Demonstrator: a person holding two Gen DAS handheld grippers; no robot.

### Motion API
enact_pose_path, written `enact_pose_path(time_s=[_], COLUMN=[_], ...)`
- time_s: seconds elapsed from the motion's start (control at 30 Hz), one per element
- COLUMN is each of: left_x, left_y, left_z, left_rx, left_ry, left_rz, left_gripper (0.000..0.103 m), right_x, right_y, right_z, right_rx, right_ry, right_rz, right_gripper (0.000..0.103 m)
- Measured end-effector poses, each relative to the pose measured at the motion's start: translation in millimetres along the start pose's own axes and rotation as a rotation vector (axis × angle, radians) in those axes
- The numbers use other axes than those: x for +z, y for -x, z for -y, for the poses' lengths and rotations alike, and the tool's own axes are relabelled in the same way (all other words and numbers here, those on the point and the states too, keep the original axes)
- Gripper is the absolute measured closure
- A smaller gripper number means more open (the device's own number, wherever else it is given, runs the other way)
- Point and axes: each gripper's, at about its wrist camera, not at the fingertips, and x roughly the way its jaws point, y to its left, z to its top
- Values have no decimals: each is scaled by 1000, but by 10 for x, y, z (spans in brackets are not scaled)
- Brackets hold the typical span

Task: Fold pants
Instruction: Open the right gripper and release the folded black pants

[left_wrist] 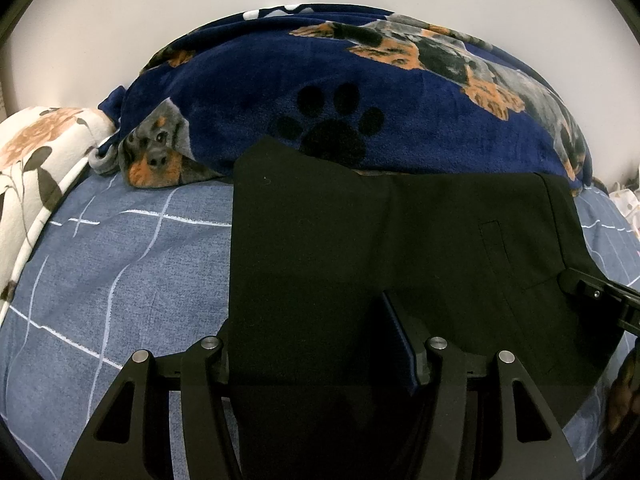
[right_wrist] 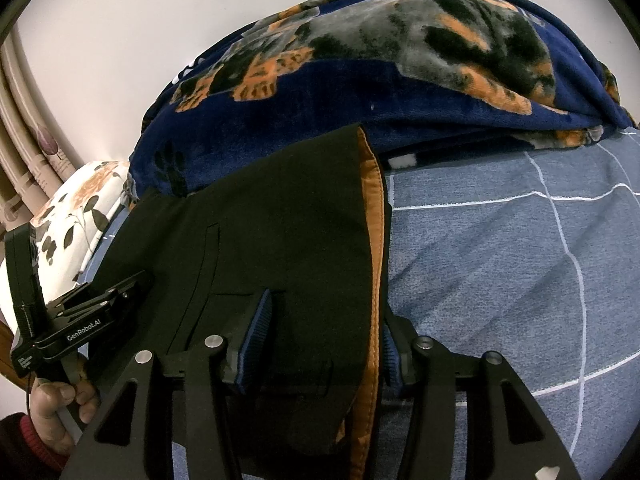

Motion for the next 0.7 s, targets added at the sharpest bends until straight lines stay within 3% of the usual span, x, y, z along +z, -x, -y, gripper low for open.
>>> enact_pose_path(time_s=[0.3, 0.53, 0.63, 0.7], left_x=[3, 9, 11, 8], left_y=[0, 23, 27, 62], left_z=[-6, -5, 1, 4], left_rx=[3, 41, 55, 68], left_ry=[-1, -6, -7, -12], left_rz=[0, 12, 15, 25], left_gripper=[44, 35, 31, 31], right_x=[-3, 8, 13, 26], right_y=[-11, -91, -119, -121], right_z=[-15, -128, -157, -139], right_rx=[-4, -29, -5, 8], right_ry=[11, 66, 82, 75], right_rz=[-2, -27, -45, -53], right_gripper=[51, 36, 24, 23])
